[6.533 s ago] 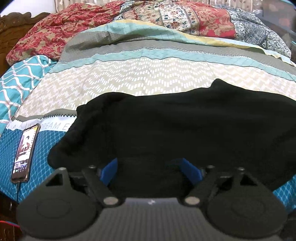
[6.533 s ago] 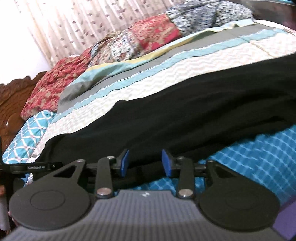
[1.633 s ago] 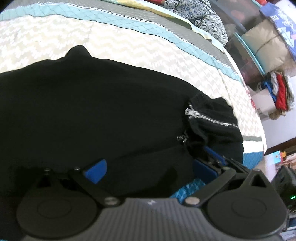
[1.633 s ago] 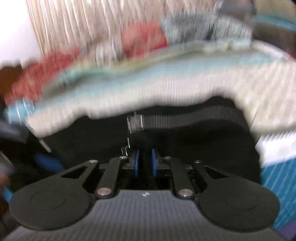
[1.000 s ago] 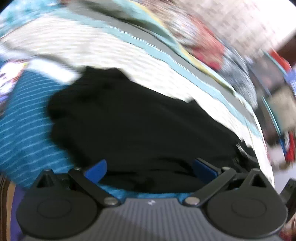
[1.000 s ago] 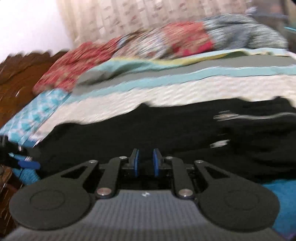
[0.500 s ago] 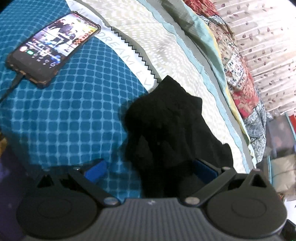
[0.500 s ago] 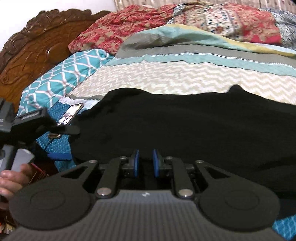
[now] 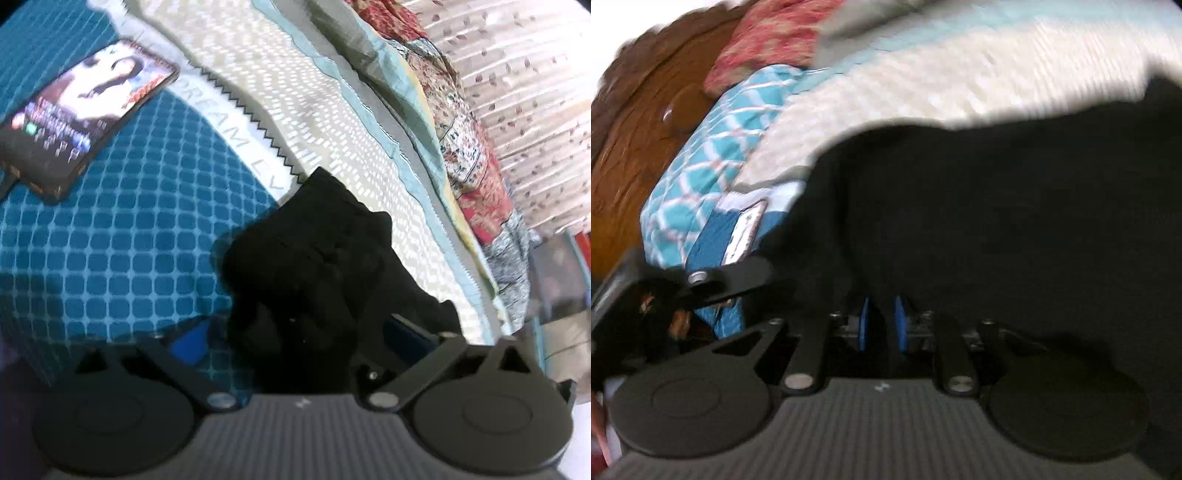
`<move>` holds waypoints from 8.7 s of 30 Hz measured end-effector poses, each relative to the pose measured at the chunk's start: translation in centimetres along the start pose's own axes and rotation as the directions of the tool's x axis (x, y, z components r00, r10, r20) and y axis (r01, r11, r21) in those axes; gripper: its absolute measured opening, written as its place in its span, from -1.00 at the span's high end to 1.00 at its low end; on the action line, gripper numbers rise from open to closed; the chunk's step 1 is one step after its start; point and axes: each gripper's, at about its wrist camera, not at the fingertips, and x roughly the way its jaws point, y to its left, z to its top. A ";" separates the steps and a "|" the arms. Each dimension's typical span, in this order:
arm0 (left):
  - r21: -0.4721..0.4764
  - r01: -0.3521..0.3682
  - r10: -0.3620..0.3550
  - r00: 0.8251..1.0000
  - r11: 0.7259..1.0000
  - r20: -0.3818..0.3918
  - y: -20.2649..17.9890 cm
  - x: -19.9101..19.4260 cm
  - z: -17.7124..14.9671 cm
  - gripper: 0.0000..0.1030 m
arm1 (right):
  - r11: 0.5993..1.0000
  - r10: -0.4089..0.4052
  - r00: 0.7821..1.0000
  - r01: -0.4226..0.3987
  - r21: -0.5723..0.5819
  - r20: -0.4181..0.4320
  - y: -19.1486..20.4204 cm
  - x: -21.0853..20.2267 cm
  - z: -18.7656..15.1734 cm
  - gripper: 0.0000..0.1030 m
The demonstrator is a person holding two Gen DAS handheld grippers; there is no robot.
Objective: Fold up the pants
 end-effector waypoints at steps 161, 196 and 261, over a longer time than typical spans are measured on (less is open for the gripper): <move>0.779 -0.159 0.292 0.956 0.606 -0.032 -25.4 6.8 -15.3 -0.37 | 0.932 -0.329 0.739 0.154 0.328 0.587 -18.1 -28.3 -10.0 0.08; 0.773 -0.171 0.346 0.936 0.612 -0.067 -25.1 10.3 -15.3 -0.48 | 0.774 -0.511 0.610 0.020 0.633 0.606 -25.9 -33.9 -12.8 -0.17; 0.726 -0.108 0.266 0.958 0.679 -0.106 -22.8 10.3 -5.3 -0.77 | 0.782 -0.228 0.913 0.379 -0.495 0.339 -1.3 -13.3 -7.9 0.51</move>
